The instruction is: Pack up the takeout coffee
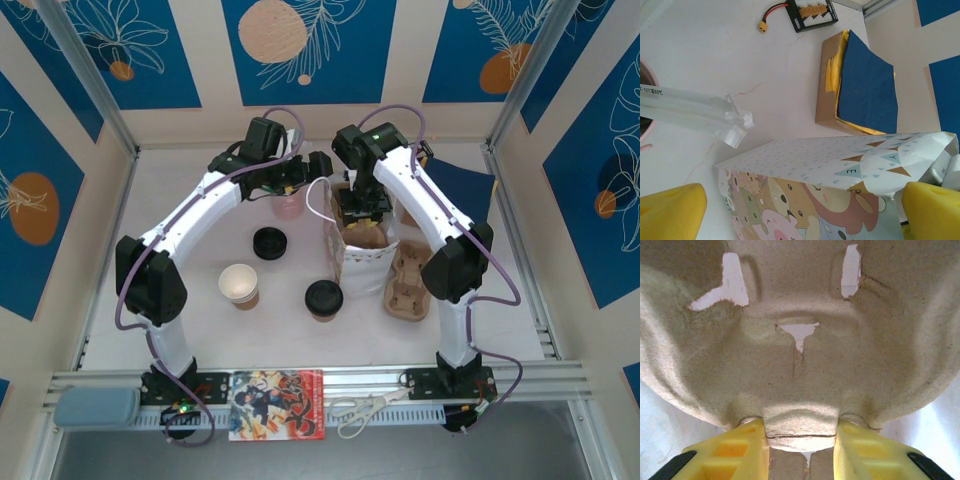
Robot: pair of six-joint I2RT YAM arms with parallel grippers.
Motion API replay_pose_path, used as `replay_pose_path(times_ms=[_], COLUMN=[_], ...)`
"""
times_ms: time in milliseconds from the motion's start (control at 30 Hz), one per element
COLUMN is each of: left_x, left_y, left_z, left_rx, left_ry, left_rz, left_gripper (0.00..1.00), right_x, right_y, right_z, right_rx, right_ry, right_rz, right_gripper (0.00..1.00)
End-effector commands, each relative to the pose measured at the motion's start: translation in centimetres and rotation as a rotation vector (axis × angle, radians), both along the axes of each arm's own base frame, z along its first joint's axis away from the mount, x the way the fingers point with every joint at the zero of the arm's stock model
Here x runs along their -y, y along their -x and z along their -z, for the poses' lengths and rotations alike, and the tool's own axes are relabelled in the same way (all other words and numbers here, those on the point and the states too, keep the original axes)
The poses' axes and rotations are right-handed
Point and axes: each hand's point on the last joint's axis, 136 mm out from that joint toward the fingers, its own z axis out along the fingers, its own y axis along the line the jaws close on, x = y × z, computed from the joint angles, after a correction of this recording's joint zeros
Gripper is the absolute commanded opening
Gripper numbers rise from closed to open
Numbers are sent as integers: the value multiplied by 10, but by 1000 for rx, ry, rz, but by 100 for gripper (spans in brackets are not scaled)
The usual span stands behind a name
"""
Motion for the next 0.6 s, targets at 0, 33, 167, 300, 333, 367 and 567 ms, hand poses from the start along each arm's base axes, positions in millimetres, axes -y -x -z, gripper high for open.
replay_pose_path(times_ms=[0, 33, 167, 300, 333, 367, 567], left_x=[-2, -2, -2, -2, -2, -2, 1], left_y=[4, 5, 7, 10, 11, 11, 13], left_z=[-19, -20, -18, -20, -21, -21, -19], left_rx=[30, 32, 28, 32, 33, 35, 28], left_ry=[40, 44, 49, 59, 62, 63, 73], left_rz=[5, 6, 6, 7, 10, 10, 19], left_gripper=[100, 100, 100, 100, 100, 100, 100], right_x=[17, 17, 16, 16, 16, 16, 19], right_y=[30, 30, 33, 40, 42, 43, 47], right_z=[2, 3, 4, 7, 8, 9, 16], right_rx=[-149, -152, -166, -191, -198, -204, -233], right_ry=[73, 78, 71, 76, 79, 80, 102], right_rz=[25, 28, 40, 42, 42, 43, 46], right_gripper=[34, 34, 34, 34, 34, 34, 34])
